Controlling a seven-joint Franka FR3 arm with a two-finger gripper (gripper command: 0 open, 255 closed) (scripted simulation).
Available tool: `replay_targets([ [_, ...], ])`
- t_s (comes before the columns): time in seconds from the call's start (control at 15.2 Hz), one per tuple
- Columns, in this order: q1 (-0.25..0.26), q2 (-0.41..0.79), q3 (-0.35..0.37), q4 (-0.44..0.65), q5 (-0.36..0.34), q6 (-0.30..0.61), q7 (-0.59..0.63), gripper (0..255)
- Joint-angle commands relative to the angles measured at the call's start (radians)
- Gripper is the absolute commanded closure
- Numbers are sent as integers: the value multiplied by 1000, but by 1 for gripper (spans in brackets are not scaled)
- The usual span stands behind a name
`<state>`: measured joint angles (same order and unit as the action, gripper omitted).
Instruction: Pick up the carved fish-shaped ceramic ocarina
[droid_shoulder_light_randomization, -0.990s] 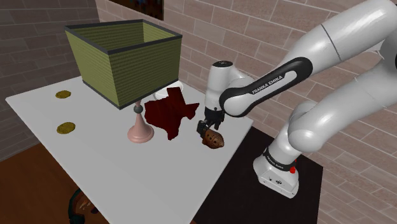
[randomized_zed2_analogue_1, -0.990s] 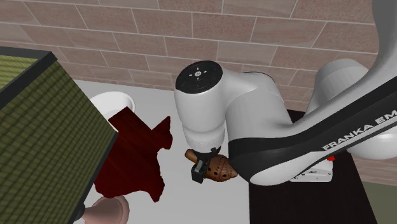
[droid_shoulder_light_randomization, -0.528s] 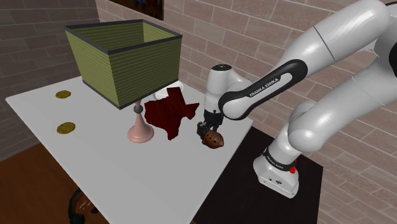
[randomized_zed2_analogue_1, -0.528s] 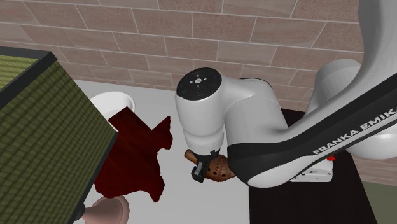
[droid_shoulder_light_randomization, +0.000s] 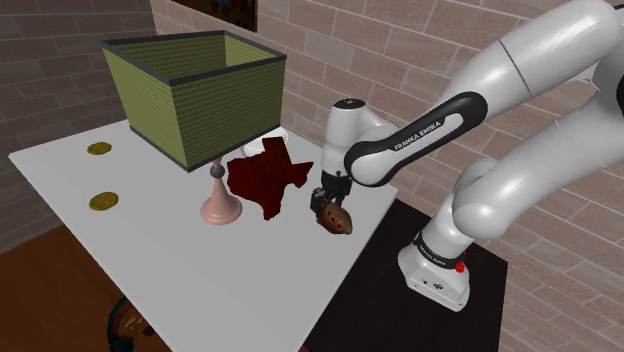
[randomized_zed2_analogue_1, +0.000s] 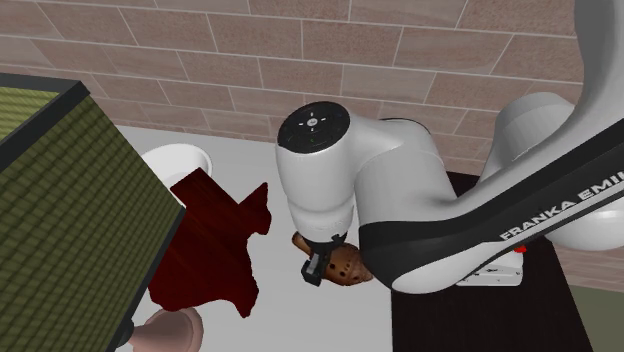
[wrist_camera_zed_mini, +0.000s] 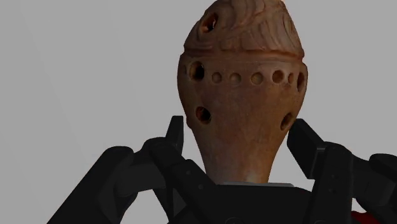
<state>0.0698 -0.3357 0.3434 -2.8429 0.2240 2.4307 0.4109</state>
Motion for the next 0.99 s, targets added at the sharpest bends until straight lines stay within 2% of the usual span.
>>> replay_targets([
  [0.0, 3, -29, -5, 6, 2, -36, -2, 255],
  [0.79, 10, -186, -38, 76, -4, -261, -6, 255],
  [0.92, 10, -187, -38, 77, -5, -264, -6, 255],
])
